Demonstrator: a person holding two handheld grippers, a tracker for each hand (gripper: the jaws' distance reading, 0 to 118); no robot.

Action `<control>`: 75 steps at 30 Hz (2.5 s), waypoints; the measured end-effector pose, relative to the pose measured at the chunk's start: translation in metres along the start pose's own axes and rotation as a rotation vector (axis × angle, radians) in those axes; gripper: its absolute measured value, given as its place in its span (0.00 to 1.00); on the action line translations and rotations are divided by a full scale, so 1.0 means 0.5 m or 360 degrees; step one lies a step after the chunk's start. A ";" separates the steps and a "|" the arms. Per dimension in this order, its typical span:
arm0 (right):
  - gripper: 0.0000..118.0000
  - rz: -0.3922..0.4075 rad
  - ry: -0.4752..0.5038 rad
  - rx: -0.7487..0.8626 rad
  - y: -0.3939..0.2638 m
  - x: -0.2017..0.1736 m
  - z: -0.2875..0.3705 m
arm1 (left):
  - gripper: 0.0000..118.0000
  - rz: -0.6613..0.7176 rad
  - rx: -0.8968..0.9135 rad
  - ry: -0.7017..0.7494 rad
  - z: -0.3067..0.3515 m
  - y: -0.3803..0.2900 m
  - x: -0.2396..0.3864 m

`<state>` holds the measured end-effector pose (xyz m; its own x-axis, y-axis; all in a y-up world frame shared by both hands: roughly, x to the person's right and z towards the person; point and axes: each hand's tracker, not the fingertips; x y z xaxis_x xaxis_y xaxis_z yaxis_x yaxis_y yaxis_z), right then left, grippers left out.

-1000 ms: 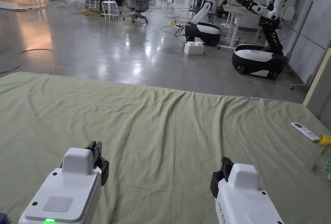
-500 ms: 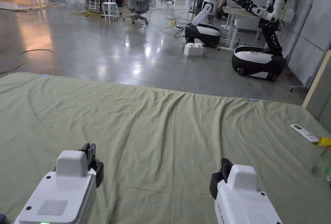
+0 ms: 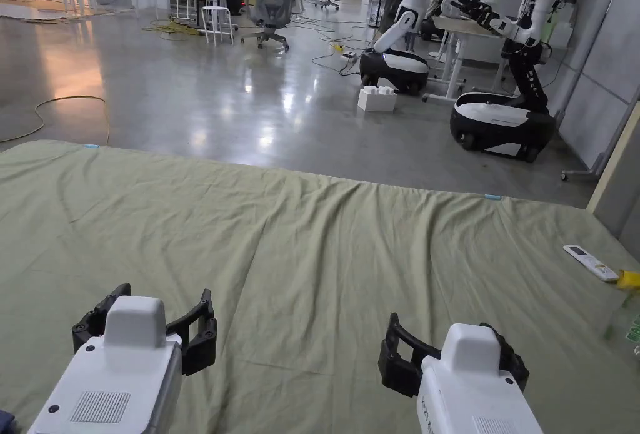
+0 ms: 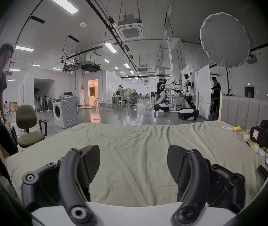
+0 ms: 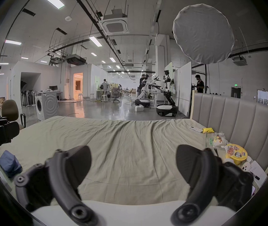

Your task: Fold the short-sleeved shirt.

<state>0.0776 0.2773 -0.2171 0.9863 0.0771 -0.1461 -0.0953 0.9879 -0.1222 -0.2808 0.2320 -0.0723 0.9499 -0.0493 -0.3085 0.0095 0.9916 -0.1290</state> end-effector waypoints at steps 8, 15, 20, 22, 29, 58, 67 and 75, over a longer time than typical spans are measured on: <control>0.98 -0.0042 0.0018 0.0014 0.002 0.000 0.000 | 0.73 0.0055 -0.0009 0.0007 0.000 -0.007 -0.014; 1.00 -0.0226 0.0089 -0.0027 0.003 0.019 -0.009 | 0.78 0.0041 0.0009 0.0019 0.000 -0.002 -0.019; 1.00 -0.0193 0.0008 -0.0037 -0.001 0.009 -0.012 | 0.83 0.0084 0.0004 0.0023 -0.006 0.001 -0.019; 1.00 -0.0234 0.0001 -0.0055 0.002 0.009 -0.016 | 0.88 0.0098 0.0000 0.0027 -0.008 0.003 -0.018; 1.00 -0.0246 -0.0149 -0.0128 0.026 -0.003 -0.022 | 0.88 0.0093 -0.0027 0.0046 -0.012 0.009 -0.011; 1.00 -0.0409 -0.0102 -0.0365 0.041 0.008 -0.047 | 0.88 0.0115 -0.0062 -0.0021 -0.019 0.021 -0.017; 1.00 -0.0371 -0.0108 -0.0359 0.047 0.010 -0.051 | 0.89 0.0091 -0.0070 -0.0042 -0.024 0.022 -0.017; 1.00 -0.0426 -0.0077 -0.0428 0.047 0.018 -0.063 | 0.89 0.0082 -0.0084 -0.0050 -0.026 0.017 -0.019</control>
<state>0.0801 0.2972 -0.2523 0.9857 -0.1662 -0.0286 0.1407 0.9039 -0.4038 -0.2938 0.2392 -0.0824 0.9581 0.0060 -0.2862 -0.0551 0.9850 -0.1637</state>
